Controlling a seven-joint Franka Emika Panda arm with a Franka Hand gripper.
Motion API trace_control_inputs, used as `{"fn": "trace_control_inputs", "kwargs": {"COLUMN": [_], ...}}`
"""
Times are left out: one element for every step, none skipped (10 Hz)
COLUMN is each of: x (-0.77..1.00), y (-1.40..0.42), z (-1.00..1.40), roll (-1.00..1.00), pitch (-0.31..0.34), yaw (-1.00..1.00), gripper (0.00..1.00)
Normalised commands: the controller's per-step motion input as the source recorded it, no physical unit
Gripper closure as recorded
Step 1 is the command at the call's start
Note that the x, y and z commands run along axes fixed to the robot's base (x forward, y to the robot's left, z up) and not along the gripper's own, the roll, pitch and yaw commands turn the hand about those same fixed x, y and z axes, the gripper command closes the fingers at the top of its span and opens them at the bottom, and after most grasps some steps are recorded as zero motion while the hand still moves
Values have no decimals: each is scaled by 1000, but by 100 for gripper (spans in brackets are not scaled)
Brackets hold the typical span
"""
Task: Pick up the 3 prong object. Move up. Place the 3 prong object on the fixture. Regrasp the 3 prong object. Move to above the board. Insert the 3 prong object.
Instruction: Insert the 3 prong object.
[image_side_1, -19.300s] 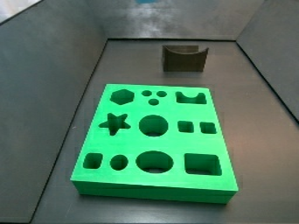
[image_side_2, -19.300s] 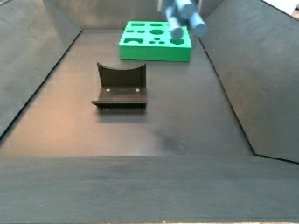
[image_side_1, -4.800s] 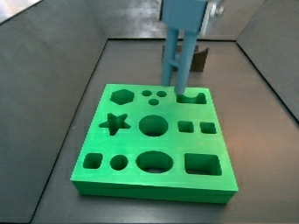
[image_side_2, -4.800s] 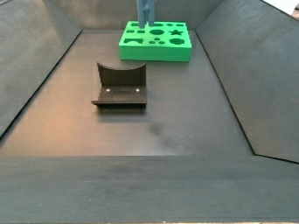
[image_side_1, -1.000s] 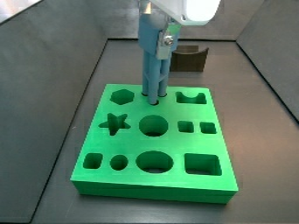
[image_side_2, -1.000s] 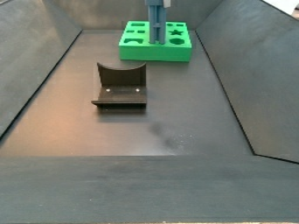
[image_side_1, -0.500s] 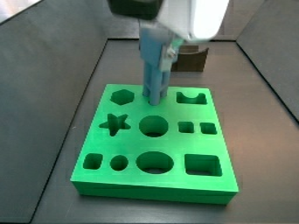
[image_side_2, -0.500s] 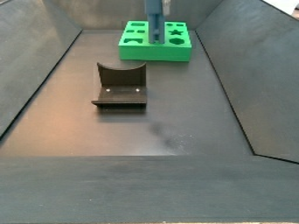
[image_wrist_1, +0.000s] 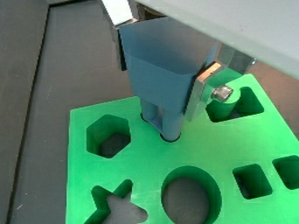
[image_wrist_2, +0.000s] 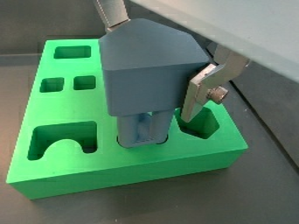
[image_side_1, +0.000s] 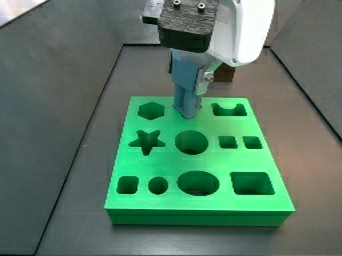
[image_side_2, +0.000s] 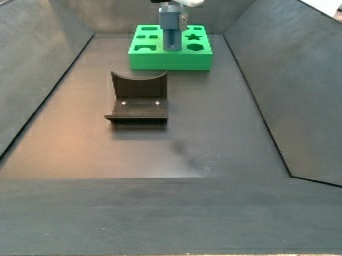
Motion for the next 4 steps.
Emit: {"fn": "trace_control_inputs", "kwargs": {"x": [-126,0,-63,0], "y": [-60,6,80,0], "z": [11,-46,-51,0], "roll": [0,57,130,0], "pitch": [-69,70,1,0], "yaw": [-143,0,-6,0], "gripper": [100,100,100,100]}}
